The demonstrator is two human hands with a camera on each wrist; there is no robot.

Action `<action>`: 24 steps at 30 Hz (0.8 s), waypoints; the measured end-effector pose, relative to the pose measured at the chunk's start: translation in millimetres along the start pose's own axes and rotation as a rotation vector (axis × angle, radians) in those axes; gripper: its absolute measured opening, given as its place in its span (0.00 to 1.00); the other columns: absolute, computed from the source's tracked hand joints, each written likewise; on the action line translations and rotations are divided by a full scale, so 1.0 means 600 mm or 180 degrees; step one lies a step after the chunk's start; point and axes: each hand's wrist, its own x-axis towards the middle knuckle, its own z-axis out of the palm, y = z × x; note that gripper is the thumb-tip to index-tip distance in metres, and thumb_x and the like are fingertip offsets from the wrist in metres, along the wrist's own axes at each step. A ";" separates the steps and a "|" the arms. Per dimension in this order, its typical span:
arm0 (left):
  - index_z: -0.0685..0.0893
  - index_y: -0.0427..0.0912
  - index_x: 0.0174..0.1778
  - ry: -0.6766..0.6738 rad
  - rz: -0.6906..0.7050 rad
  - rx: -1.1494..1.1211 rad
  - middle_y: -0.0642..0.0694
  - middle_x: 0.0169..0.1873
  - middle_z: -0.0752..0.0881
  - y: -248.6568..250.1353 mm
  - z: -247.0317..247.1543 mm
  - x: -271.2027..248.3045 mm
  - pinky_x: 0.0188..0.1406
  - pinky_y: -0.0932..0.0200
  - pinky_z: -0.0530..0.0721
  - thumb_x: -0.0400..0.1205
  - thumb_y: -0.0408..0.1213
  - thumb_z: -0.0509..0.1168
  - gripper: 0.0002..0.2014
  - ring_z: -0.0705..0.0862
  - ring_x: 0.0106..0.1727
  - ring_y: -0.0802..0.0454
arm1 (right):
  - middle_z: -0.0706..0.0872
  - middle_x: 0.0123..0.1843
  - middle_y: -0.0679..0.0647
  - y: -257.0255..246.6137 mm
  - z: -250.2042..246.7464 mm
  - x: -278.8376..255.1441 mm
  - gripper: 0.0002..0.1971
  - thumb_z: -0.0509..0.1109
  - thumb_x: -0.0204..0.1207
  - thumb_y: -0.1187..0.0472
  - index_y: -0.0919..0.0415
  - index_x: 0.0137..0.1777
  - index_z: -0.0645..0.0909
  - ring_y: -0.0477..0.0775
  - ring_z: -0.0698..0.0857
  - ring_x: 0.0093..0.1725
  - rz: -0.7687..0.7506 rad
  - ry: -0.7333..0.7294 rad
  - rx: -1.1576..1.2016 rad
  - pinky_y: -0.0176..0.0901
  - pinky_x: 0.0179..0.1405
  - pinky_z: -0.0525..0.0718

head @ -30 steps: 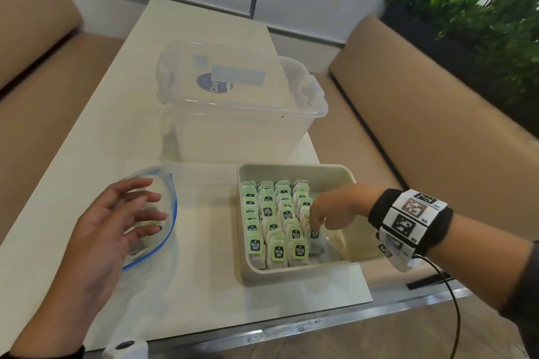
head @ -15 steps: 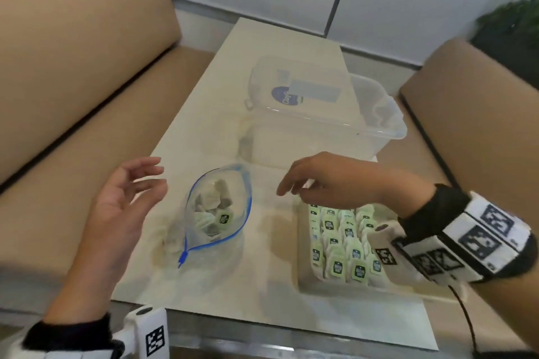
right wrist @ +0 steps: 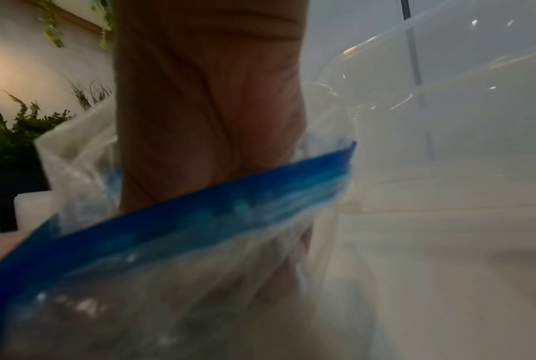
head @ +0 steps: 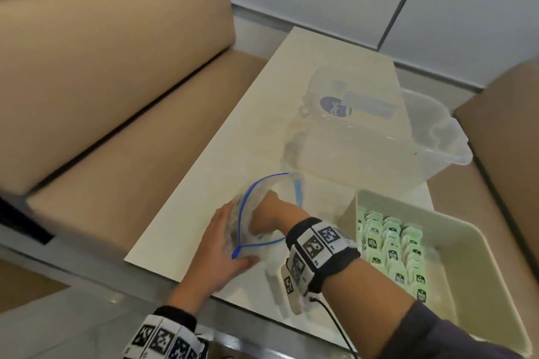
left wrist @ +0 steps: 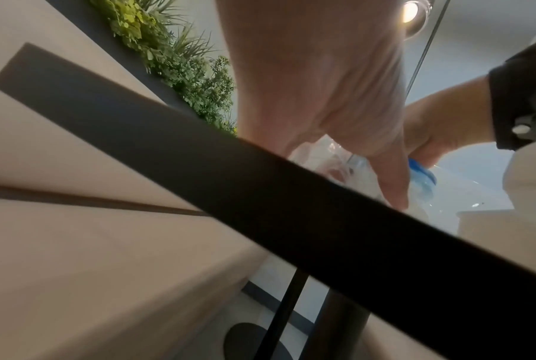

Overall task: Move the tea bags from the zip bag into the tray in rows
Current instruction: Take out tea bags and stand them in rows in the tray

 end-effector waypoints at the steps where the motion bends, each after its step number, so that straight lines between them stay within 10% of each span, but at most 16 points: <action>1: 0.58 0.69 0.73 0.0007 0.0005 0.0014 0.69 0.69 0.67 -0.005 0.000 0.002 0.63 0.74 0.75 0.63 0.38 0.83 0.51 0.69 0.67 0.82 | 0.70 0.77 0.63 -0.003 0.005 0.005 0.22 0.55 0.85 0.57 0.66 0.75 0.68 0.66 0.67 0.76 0.0025 0.0009 -0.0031 0.57 0.76 0.61; 6: 0.58 0.63 0.79 -0.0047 -0.0106 0.0283 0.57 0.76 0.69 -0.030 0.000 0.007 0.71 0.44 0.76 0.60 0.56 0.80 0.53 0.70 0.76 0.56 | 0.77 0.63 0.60 -0.021 0.029 0.014 0.20 0.51 0.83 0.56 0.61 0.72 0.71 0.64 0.72 0.63 0.0418 0.0310 -0.0175 0.54 0.64 0.65; 11: 0.63 0.60 0.76 0.0061 0.0063 0.0476 0.60 0.70 0.72 -0.029 0.005 0.011 0.68 0.48 0.79 0.60 0.52 0.79 0.49 0.74 0.71 0.57 | 0.73 0.73 0.62 -0.017 0.042 0.011 0.22 0.53 0.85 0.56 0.65 0.74 0.68 0.65 0.65 0.75 0.0285 0.0362 0.0699 0.55 0.73 0.63; 24: 0.63 0.61 0.75 0.0169 0.0121 0.0430 0.60 0.67 0.76 -0.030 0.006 0.018 0.63 0.49 0.82 0.60 0.48 0.79 0.47 0.78 0.67 0.59 | 0.83 0.45 0.60 -0.027 0.024 -0.013 0.17 0.55 0.84 0.59 0.70 0.58 0.81 0.58 0.79 0.49 -0.0061 0.0719 0.1592 0.48 0.67 0.74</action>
